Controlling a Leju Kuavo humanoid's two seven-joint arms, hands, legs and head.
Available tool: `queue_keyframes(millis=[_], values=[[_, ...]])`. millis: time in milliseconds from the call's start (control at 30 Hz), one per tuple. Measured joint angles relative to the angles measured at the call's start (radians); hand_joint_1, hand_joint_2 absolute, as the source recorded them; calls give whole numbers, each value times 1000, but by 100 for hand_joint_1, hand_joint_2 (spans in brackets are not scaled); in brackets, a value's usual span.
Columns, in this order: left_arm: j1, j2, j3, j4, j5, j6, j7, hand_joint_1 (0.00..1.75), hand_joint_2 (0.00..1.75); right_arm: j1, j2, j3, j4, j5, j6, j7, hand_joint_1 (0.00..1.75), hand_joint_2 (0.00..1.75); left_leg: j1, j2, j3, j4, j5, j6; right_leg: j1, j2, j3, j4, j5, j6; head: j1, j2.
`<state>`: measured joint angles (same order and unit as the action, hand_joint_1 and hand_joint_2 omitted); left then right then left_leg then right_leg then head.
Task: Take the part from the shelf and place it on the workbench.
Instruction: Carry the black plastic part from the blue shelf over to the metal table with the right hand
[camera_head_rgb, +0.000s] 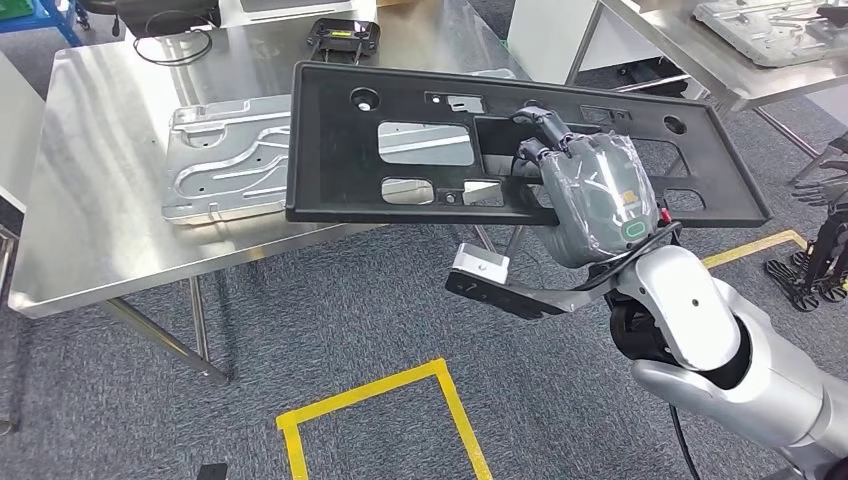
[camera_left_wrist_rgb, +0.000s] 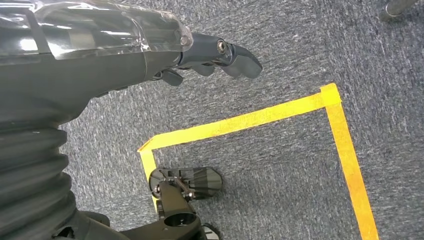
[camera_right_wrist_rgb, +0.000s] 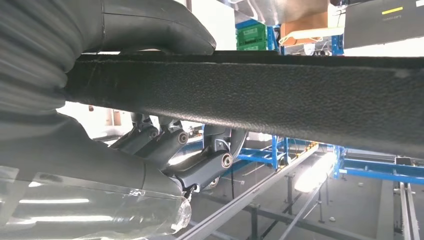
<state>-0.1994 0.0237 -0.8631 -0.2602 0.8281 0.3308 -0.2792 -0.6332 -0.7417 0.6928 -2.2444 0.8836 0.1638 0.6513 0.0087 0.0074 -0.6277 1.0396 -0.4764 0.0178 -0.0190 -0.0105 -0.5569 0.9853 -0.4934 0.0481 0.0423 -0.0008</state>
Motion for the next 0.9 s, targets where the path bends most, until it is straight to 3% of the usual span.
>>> queue_keyframes(millis=[167,333,400,467,500,533,567,600,667,700,833,900], values=[[0,0,0,0,0,0,0,0,175,8,-5,-1,5,-4,-16,4,175,175,0,-3,1,0,0,0,0,-1,0,2,-1,1,0,0],[1,1,0,0,1,-1,-2,0,175,42,-34,-24,9,-33,-45,9,175,175,-1,-10,23,-29,7,20,-4,-2,7,-1,-8,16,0,0],[1,1,0,0,2,-2,-3,0,175,67,-54,-49,12,-51,-61,10,175,175,1,-11,40,-48,13,24,-4,4,-34,87,-55,15,4,0],[2,2,0,0,3,-2,-4,0,175,97,-72,-72,15,-63,-75,10,175,175,-1,-14,46,-51,11,26,-4,8,-108,220,-107,16,6,0],[3,3,0,0,3,-3,-4,0,175,113,-79,-81,17,-67,-80,10,175,175,-2,-16,48,-50,9,25,-4,9,-133,257,-111,16,7,0],[3,2,0,0,4,-4,-4,0,175,131,-87,-91,19,-69,-84,10,175,175,-2,-20,50,-50,7,23,-6,9,-141,257,-94,17,7,0],[3,2,0,0,4,-6,-4,0,175,146,-94,-101,21,-70,-87,10,175,175,-1,-23,53,-48,3,20,-8,9,-126,216,-58,17,8,0],[4,2,0,0,4,-6,-4,0,175,158,-102,-113,22,-70,-89,10,175,175,0,-27,56,-46,-1,15,-10,8,-99,151,-15,17,9,0],[3,2,0,1,5,-7,-5,0,175,178,-115,-141,24,-68,-92,10,175,175,-2,-31,58,-39,-11,4,-11,10,-47,36,33,14,11,0],[4,3,0,1,6,-7,-5,0,175,190,-121,-155,24,-68,-92,10,175,175,-3,-33,58,-37,-14,-1,-9,12,-35,11,37,9,11,0],[5,4,0,1,8,-10,-6,0,175,224,-140,-201,24,-67,-93,10,175,175,1,-21,55,-19,-35,-23,-5,15,-27,5,27,-21,5,0],[4,3,0,1,8,-11,-6,0,175,232,-147,-221,23,-67,-93,10,175,175,1,-9,13,65,-79,-29,-5,13,-21,3,24,-31,-1,0]])
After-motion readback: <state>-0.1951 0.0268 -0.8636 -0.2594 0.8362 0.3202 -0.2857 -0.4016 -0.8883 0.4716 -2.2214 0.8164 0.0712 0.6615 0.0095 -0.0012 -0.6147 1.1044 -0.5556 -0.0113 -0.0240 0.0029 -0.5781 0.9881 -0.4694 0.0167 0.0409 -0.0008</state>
